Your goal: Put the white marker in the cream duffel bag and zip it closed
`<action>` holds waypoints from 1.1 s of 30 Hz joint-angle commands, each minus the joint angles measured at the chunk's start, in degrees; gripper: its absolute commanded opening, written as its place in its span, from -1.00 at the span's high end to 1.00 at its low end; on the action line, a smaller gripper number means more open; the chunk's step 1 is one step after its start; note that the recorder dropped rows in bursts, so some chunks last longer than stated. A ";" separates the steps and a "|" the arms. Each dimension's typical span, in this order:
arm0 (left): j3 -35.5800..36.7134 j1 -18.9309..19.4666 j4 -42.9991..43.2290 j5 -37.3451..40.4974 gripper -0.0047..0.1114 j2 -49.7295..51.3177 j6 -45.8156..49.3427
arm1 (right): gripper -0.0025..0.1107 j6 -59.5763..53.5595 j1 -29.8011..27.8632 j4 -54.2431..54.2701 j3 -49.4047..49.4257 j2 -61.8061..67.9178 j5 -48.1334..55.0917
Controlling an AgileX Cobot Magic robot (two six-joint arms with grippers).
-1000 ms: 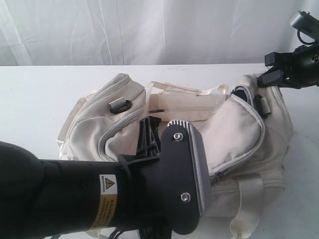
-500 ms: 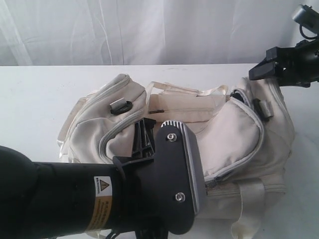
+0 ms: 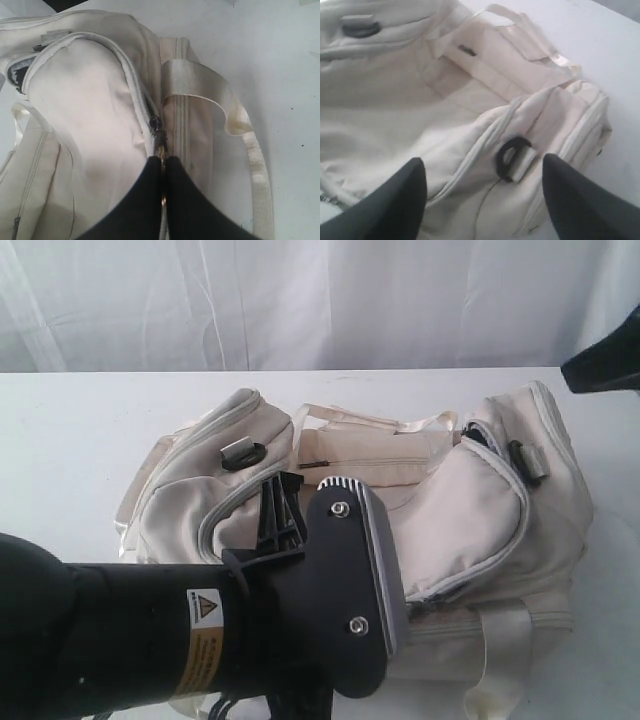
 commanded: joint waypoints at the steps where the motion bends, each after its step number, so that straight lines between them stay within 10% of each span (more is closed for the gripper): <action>1: 0.42 -0.42 0.22 2.29 0.92 -0.63 -0.58 | -0.14 -9.76 4.39 -3.38 2.71 -3.23 3.96; 13: 0.42 0.66 0.22 8.34 0.92 -0.63 -1.42 | -0.07 -27.46 23.04 -11.14 16.52 -8.51 -2.01; 33: 0.42 1.36 0.22 7.28 0.92 -0.63 -2.53 | -0.17 -30.34 33.36 -18.21 16.52 -0.97 -12.33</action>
